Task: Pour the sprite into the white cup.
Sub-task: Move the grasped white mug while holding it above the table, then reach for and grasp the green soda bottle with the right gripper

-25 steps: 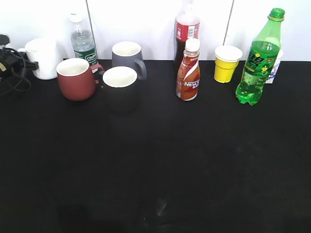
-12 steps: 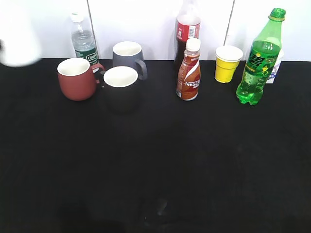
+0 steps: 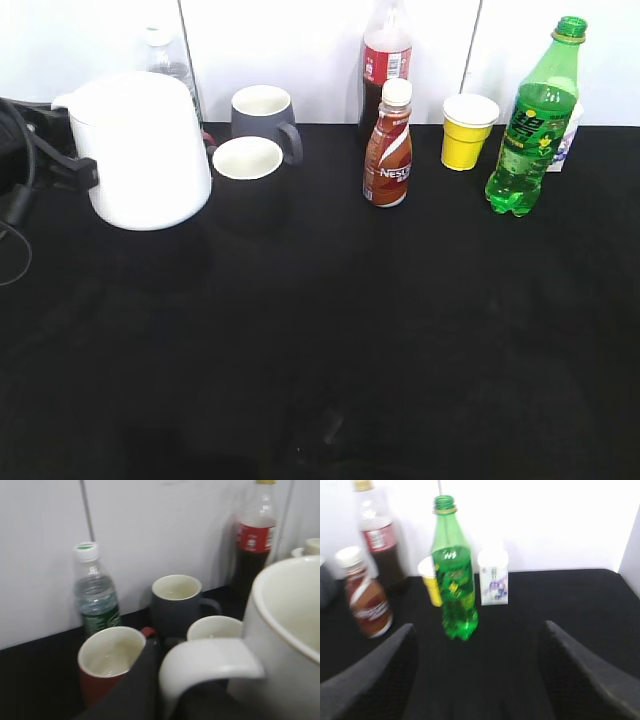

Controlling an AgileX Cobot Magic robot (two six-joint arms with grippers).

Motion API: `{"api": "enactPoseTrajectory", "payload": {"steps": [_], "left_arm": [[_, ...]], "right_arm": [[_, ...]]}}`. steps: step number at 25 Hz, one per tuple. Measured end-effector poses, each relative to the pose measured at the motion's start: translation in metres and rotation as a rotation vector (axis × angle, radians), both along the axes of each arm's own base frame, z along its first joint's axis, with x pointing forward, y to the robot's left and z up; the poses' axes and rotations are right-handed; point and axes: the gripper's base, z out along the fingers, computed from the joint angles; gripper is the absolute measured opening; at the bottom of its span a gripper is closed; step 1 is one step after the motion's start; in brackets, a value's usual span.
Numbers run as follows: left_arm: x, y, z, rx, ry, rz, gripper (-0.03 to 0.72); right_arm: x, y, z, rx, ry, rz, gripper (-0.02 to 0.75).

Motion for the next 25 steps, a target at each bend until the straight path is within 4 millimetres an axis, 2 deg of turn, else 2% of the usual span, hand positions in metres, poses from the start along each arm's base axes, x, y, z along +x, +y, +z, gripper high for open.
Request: {"api": "enactPoseTrajectory", "payload": {"steps": [2, 4, 8, 10, 12, 14, 19, 23, 25], "left_arm": [[0.000, 0.000, 0.000, 0.000, 0.000, -0.001, 0.046], [0.000, -0.001, -0.001, 0.001, 0.005, -0.002, 0.046], [0.005, -0.002, -0.014, 0.008, 0.047, -0.004, 0.046], [0.006, -0.002, -0.019, 0.008, 0.062, -0.006, 0.046], [0.008, -0.003, -0.023, 0.009, 0.071, -0.010, 0.046], [0.008, -0.003, -0.024, 0.006, 0.068, -0.012, 0.046], [0.008, -0.003, -0.023, 0.003, 0.063, -0.013, 0.045], [0.008, -0.004, -0.022, -0.002, 0.053, -0.016, 0.045], [0.008, -0.004, -0.022, -0.004, 0.050, -0.017, 0.045]], "right_arm": [[0.034, 0.001, -0.020, -0.027, -0.005, -0.002, 0.557], [0.060, 0.006, -0.038, -0.048, -0.092, 0.051, 0.557], [0.107, 0.023, -0.096, -0.018, -0.011, 0.130, 0.566], [0.127, 0.029, -0.129, -0.018, 0.061, 0.146, 0.652], [0.149, 0.030, -0.151, -0.016, 0.093, 0.133, 0.672], [0.173, 0.032, -0.161, -0.014, 0.071, 0.124, 0.672], [0.229, 0.037, -0.164, -0.009, -0.036, 0.120, 0.671], [0.254, 0.040, -0.179, -0.013, -0.022, 0.120, 0.638], [0.259, 0.042, -0.187, -0.023, -0.019, 0.144, 0.568]]}}
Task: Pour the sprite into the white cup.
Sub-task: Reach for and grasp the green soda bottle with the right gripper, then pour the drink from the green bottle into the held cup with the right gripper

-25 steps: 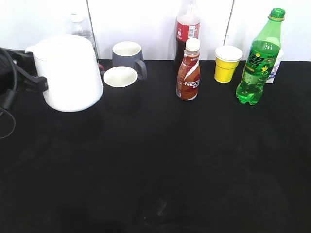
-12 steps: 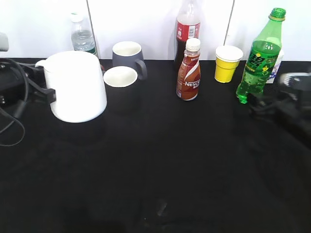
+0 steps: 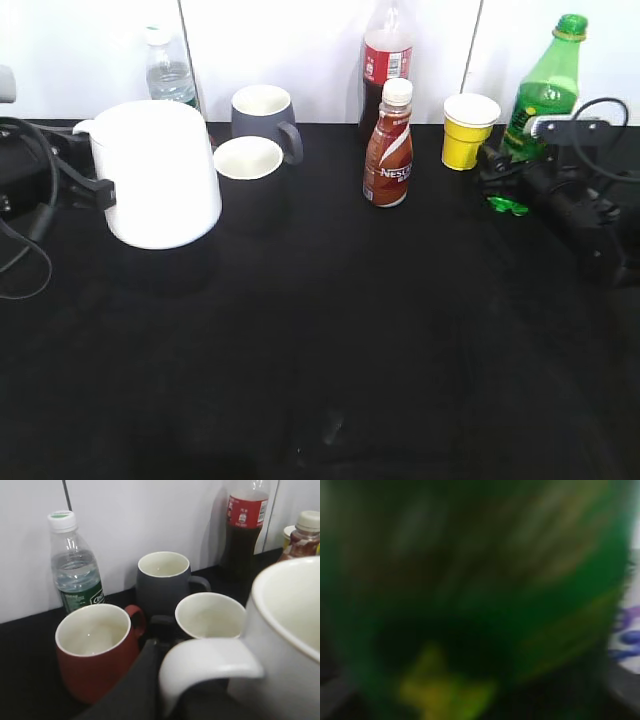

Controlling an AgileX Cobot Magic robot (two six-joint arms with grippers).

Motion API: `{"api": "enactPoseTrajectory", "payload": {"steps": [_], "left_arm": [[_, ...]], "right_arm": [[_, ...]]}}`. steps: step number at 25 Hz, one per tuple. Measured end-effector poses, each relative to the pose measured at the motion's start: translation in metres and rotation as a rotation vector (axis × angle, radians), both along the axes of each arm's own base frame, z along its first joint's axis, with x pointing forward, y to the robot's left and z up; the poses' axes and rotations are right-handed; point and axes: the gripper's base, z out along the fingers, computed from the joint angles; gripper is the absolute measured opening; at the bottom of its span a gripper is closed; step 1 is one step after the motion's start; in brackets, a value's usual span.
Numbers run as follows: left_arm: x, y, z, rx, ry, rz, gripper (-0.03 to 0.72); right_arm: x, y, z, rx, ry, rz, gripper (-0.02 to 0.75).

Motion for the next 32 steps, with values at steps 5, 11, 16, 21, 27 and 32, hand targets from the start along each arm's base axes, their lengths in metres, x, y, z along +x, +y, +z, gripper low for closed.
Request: {"api": "enactPoseTrajectory", "payload": {"steps": [5, 11, 16, 21, 27, 32], "left_arm": [[0.000, 0.000, 0.000, 0.000, 0.000, 0.000, 0.044], [-0.001, -0.001, 0.000, 0.007, -0.007, -0.016, 0.045], [-0.002, -0.004, 0.000, 0.034, -0.014, -0.055, 0.045], [-0.003, -0.005, -0.001, 0.049, -0.017, -0.078, 0.045], [-0.003, -0.005, -0.001, 0.050, -0.016, -0.078, 0.044], [-0.003, -0.005, -0.001, 0.059, -0.020, -0.080, 0.044]], "right_arm": [[0.000, 0.002, -0.001, -0.068, -0.024, 0.032, 0.420], [-0.051, 0.019, 0.082, -0.130, -0.091, 0.204, 0.419], [-0.083, 0.117, 0.123, -0.207, -0.107, 0.502, 0.417], [-0.067, 0.182, 0.135, -0.459, -0.303, 0.655, 0.417], [-0.041, 0.198, 0.133, -0.838, -0.515, 0.657, 0.415], [-0.037, 0.196, 0.135, -1.089, -0.616, 0.603, 0.415]]}}
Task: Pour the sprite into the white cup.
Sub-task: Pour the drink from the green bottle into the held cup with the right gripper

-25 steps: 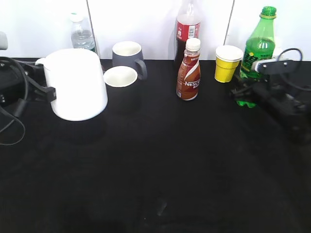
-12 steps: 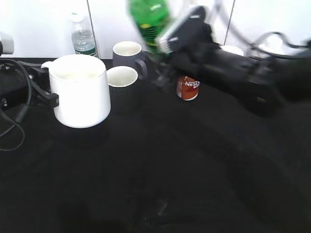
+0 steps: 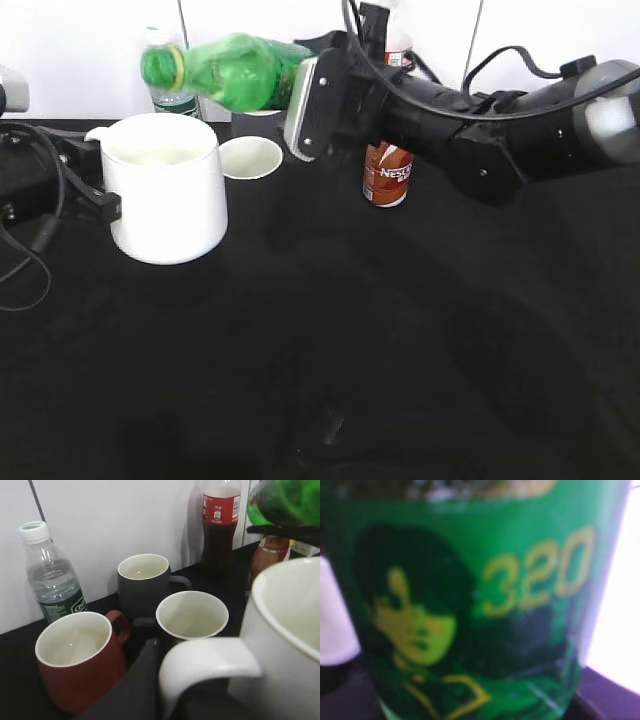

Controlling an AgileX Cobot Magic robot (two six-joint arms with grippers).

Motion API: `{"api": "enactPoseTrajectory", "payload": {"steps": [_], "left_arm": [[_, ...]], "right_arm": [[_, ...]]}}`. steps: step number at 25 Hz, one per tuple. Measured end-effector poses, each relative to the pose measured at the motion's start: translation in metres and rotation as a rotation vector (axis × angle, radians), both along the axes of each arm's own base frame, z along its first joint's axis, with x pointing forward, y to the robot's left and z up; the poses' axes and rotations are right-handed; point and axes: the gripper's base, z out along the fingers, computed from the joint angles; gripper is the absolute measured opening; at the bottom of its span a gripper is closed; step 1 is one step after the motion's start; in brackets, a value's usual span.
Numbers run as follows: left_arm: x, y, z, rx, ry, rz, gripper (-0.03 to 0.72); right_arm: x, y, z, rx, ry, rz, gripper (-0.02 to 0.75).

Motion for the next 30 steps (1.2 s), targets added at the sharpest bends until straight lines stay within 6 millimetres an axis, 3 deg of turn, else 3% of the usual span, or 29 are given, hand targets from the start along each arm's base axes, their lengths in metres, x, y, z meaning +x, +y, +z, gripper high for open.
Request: {"api": "enactPoseTrajectory", "payload": {"steps": [18, 30], "left_arm": [[0.000, 0.000, 0.000, 0.035, -0.023, -0.007, 0.044], [0.001, 0.001, 0.000, 0.029, -0.022, 0.004, 0.044]], "right_arm": [[0.005, -0.004, 0.009, -0.169, -0.258, -0.065, 0.410], [0.009, -0.002, 0.017, -0.182, -0.310, -0.076, 0.409]]}}
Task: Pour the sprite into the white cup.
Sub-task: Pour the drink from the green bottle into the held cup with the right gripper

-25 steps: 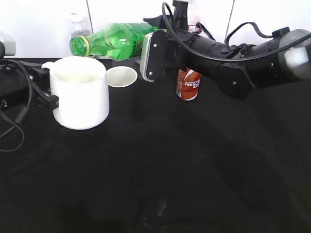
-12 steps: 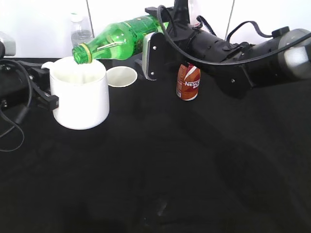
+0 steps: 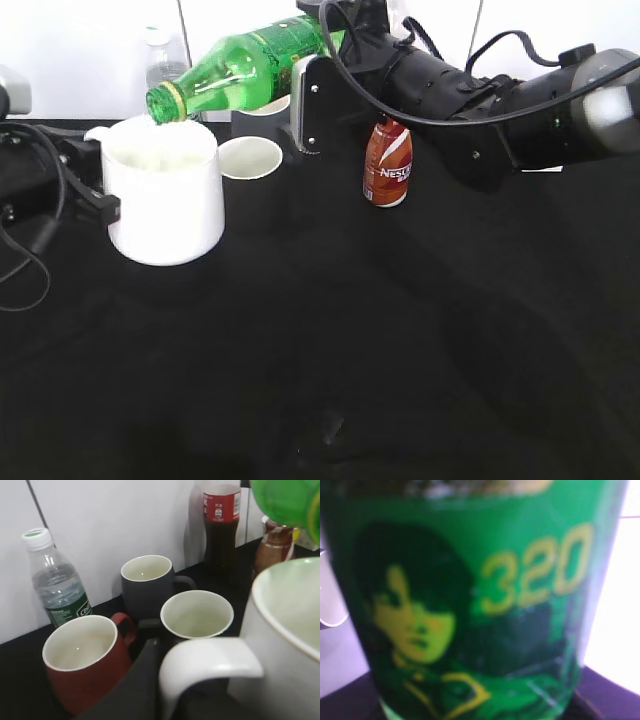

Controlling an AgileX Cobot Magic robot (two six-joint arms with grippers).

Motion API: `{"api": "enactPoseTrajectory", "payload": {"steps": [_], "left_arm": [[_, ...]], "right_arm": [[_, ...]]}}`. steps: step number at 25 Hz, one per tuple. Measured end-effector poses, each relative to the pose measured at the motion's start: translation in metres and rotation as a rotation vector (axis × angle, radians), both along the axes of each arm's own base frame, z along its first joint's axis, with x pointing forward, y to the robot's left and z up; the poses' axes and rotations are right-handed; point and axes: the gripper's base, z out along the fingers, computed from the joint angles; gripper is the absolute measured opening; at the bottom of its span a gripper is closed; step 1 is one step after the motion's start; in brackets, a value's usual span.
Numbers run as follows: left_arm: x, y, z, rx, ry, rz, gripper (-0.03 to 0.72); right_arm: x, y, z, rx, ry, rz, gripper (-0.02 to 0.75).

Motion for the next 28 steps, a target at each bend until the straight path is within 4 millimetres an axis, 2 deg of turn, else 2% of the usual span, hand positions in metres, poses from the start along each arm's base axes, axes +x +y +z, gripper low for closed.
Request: {"api": "enactPoseTrajectory", "payload": {"steps": [23, 28], "left_arm": [[0.0002, 0.0004, -0.0002, 0.002, 0.001, 0.004, 0.044], [0.0021, 0.0004, 0.0073, -0.064, -0.063, 0.019, 0.044]], "right_arm": [[0.0003, 0.0000, 0.0009, -0.010, -0.016, -0.003, 0.409], [0.0002, 0.0000, 0.0012, 0.114, 0.078, 0.012, 0.409]]}}
